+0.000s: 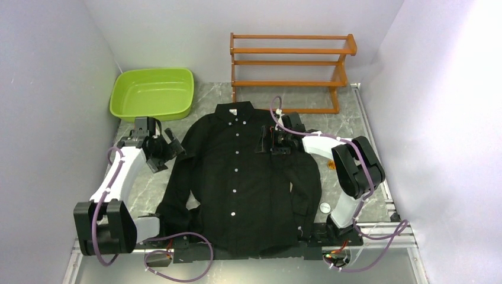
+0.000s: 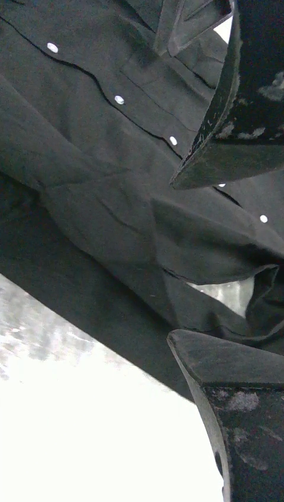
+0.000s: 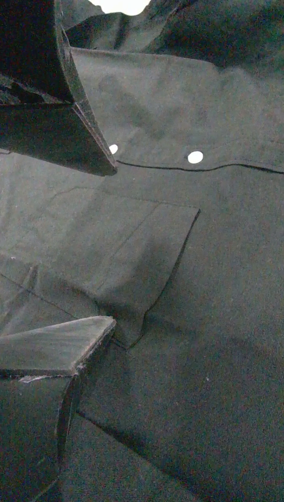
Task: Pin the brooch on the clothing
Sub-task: Flatten out the clothes at the center of the board.
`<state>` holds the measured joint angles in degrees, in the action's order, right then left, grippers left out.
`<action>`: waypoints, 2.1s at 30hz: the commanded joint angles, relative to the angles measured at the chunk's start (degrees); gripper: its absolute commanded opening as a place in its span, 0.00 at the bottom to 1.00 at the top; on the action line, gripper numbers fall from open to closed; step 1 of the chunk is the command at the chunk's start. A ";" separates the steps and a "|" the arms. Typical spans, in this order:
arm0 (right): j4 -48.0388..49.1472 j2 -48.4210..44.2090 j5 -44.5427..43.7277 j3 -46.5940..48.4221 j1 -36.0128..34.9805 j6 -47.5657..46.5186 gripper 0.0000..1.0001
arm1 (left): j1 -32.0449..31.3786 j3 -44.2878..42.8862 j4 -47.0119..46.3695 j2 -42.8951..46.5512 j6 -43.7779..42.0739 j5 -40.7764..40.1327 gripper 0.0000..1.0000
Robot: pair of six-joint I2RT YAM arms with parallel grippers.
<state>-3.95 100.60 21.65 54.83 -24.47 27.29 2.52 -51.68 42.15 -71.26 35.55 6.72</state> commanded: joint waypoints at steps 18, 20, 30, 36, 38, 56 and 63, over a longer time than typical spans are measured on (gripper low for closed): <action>-2.92 4.16 0.45 4.33 0.79 0.96 0.94 | -11.41 3.16 8.93 -13.34 10.22 -19.47 0.40; -2.98 3.67 0.36 3.88 1.10 0.90 0.94 | -11.66 0.89 10.59 -15.98 10.06 -22.66 0.13; -3.58 2.86 0.36 2.60 2.01 0.51 0.94 | -12.41 -19.11 34.86 -18.86 12.12 -52.41 0.03; -3.84 2.75 0.56 2.17 2.28 0.01 0.94 | -12.64 -24.59 42.79 -17.75 8.49 -67.01 0.29; -3.75 2.85 1.39 2.15 2.32 -0.25 0.94 | -12.78 -25.58 46.13 -17.94 10.41 -70.69 0.64; -5.08 -9.75 3.97 4.98 2.23 -7.12 0.95 | -21.22 -26.39 -2.23 -14.60 -14.53 -13.14 0.86; -6.06 -10.06 3.23 1.72 2.23 -6.41 0.94 | -21.07 -46.68 0.08 -40.64 -15.48 -8.53 0.65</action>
<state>-9.82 92.16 25.06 57.98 -22.37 21.50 -18.79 -89.62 47.70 -99.98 23.16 -9.15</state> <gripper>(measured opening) 0.944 0.716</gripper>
